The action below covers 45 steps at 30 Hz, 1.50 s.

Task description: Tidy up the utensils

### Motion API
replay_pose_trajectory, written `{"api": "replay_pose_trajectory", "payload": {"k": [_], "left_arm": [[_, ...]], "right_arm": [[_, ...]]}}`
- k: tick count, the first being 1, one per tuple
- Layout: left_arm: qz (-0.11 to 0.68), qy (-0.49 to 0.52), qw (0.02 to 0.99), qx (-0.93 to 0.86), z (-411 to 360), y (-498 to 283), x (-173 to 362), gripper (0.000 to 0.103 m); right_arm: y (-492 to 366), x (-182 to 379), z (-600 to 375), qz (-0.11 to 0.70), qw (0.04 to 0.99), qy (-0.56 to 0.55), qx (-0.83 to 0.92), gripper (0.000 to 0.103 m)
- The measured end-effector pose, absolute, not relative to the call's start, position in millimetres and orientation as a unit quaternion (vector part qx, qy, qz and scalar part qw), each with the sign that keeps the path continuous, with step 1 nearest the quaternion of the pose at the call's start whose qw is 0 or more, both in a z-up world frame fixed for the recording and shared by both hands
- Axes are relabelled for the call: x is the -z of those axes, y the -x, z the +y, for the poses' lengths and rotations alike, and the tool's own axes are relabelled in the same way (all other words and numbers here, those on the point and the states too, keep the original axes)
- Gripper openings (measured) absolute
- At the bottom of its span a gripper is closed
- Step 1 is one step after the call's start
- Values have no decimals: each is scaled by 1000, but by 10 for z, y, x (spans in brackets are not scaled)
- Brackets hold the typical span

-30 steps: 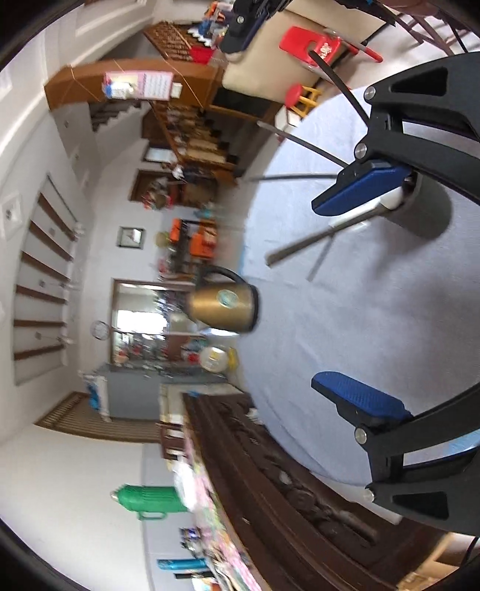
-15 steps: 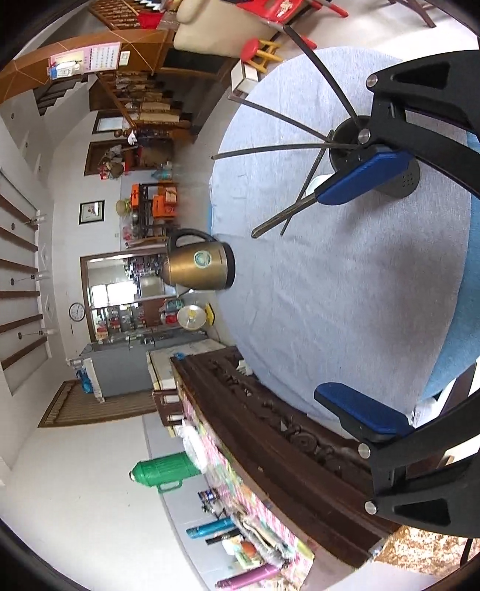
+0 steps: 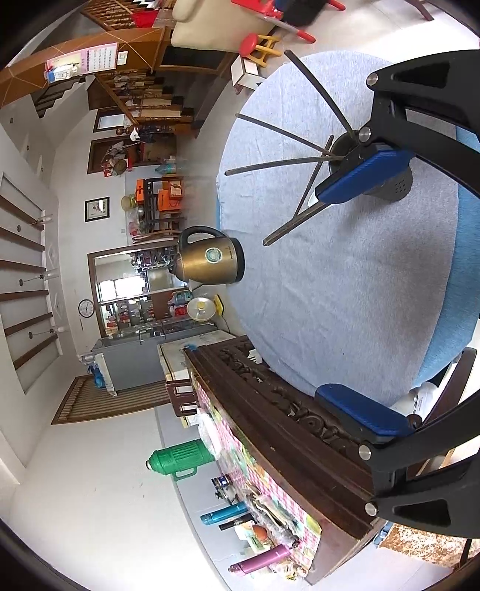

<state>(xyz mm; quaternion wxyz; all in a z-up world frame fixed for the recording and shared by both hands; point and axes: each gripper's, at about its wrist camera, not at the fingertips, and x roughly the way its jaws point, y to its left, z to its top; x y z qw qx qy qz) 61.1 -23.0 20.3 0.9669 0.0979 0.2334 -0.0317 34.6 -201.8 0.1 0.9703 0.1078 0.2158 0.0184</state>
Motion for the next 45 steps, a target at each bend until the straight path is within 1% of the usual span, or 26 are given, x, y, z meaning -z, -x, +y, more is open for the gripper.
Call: {"api": "replay_pose_trajectory", "payload": {"k": [6,8,13,18,22,29,35,45], "left_arm": [[220,-109,969,26,-263,-434,-300,98],[217,-110,970,26,-262,-378,-330,99],[212,-110,971,26,-252,-230,-395,99],[214,-111,970,25,-225,-122,-433,99],[217,-116,969,30,-225,-89,-433,100],[228,-116,966,33,-193,-81,-375,100],[238,-109,964,37,-137,-66,-316,100],[248,-93,963,51,31,-45,-247,100]], "right_arm": [[-259,85,-2109,249,961,-121,-11,63],[-220,112,-2147,260,957,-128,-11,66],[-92,164,-2194,280,949,-145,-20,67],[101,156,-2142,284,946,-152,-35,68],[194,141,-2065,284,944,-158,-47,71],[113,204,-1958,300,939,-164,-46,71],[37,258,-1836,310,937,-158,-26,71],[-16,182,-1577,307,945,-114,7,71]]}}
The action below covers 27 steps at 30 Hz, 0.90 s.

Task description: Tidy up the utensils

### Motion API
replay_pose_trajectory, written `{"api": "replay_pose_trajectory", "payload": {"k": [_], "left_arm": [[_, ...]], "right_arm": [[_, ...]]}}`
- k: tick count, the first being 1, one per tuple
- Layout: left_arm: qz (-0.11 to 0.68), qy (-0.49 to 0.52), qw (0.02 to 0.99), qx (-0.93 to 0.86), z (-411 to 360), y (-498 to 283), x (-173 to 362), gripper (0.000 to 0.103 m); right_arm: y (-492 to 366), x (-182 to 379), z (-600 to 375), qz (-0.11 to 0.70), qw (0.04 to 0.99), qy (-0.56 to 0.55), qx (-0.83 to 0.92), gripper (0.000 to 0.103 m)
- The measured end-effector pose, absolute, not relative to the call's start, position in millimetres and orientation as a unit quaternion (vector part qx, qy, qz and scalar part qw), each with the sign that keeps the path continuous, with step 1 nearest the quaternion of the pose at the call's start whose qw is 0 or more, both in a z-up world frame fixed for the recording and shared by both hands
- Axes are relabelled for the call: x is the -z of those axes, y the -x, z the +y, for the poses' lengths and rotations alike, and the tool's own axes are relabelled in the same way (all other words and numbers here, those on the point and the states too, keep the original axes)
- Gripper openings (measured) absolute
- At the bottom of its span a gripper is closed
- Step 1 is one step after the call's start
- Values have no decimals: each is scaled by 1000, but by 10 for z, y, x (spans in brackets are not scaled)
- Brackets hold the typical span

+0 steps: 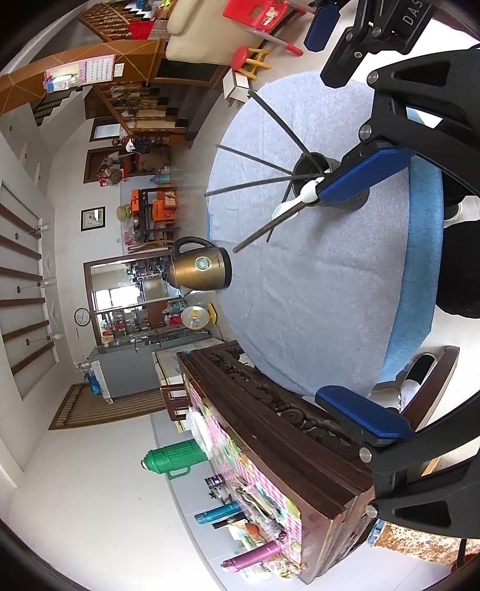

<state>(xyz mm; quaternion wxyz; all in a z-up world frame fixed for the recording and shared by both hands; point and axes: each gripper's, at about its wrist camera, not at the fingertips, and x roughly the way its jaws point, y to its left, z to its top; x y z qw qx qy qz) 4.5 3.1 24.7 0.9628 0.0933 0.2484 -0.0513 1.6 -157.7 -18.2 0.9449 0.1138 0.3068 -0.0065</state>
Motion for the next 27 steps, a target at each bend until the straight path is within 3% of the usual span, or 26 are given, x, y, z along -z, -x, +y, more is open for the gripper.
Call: {"api": "replay_pose_trajectory", "payload": {"k": [27], "left_arm": [[228,-28,973,-2,860,114,-434,100]], "right_arm": [[-37,-76,-953,292,953,-81,-25,72]]}}
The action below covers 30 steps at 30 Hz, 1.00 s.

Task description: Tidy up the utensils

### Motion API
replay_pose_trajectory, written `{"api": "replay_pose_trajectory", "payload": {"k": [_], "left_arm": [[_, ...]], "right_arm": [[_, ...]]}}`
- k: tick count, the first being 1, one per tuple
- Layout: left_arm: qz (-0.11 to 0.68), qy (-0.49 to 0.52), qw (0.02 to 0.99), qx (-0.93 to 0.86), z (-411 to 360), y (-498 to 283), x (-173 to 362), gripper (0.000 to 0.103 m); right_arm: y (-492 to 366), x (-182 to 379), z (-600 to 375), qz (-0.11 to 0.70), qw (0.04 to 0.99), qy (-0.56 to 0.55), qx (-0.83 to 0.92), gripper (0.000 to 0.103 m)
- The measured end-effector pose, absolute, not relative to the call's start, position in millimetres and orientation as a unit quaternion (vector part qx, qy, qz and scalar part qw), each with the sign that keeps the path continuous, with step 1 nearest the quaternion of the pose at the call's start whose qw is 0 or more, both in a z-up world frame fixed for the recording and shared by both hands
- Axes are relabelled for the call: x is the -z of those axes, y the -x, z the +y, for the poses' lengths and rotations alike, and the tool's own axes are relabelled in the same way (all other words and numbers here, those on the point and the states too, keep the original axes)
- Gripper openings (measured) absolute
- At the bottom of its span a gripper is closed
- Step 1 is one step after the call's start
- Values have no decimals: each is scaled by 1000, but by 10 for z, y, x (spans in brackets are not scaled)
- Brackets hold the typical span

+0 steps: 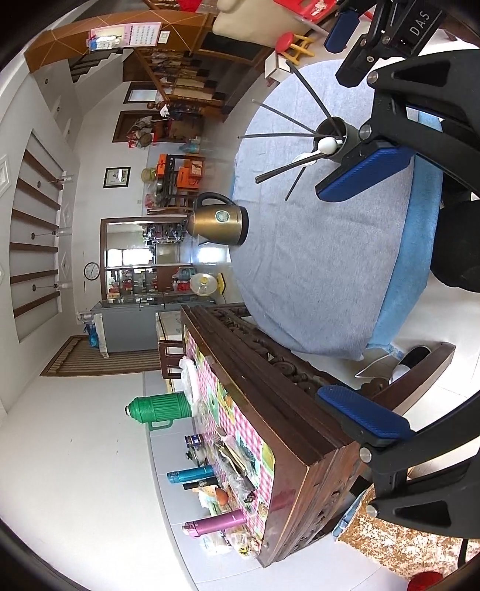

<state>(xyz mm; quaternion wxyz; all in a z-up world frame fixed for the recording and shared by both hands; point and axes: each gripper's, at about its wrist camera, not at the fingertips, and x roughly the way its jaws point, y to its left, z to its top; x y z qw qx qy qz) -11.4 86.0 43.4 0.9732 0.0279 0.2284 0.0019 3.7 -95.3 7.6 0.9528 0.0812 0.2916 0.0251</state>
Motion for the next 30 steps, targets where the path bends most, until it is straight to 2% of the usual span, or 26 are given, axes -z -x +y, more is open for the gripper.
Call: {"api": "replay_pose_trajectory", "payload": {"k": [30], "left_arm": [[211,-76,975,10,501,296,-572,100]], "right_arm": [[214,-89,-1376,269,958,-95,25,73]]}}
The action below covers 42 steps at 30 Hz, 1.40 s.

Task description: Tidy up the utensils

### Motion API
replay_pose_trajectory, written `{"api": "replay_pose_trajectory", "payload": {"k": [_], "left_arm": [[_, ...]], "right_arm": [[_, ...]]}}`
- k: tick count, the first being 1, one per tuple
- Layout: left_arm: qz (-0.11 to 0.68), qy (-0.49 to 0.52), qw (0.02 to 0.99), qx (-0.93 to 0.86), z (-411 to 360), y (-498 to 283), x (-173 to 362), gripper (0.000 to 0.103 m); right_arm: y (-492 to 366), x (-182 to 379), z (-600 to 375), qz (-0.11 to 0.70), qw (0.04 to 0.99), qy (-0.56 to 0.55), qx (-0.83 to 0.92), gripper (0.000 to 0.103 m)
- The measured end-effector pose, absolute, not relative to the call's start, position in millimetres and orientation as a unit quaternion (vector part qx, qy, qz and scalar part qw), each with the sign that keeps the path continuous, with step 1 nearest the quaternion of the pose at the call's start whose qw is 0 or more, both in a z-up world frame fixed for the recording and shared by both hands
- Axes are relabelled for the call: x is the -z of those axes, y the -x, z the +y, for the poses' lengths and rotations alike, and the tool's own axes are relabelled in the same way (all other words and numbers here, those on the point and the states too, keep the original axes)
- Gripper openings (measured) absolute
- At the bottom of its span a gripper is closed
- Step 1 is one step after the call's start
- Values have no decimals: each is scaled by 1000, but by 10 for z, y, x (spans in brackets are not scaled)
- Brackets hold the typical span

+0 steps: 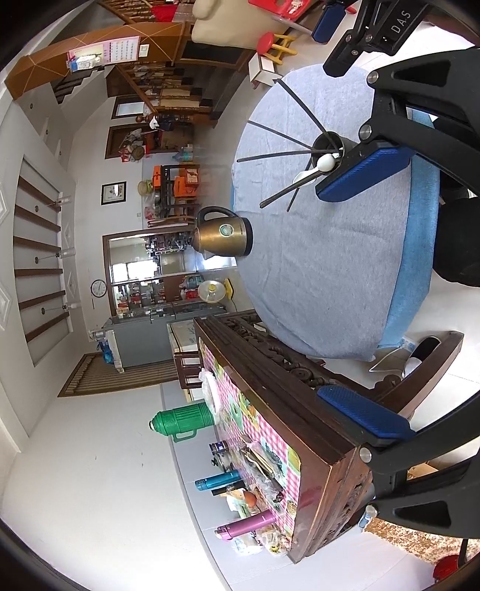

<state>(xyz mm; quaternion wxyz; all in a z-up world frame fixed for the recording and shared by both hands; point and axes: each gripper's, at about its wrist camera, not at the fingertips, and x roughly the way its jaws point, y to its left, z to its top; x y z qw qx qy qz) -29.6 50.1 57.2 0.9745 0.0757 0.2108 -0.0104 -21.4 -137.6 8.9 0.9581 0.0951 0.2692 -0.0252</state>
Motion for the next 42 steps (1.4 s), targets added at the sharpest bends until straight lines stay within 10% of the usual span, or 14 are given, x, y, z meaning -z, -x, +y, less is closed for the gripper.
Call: {"api": "replay_pose_trajectory", "payload": {"k": [42], "left_arm": [[218,-90,972,16,424,330,-519,100]], "right_arm": [[371,-125,-1471,257,959,-113,28,73]]}}
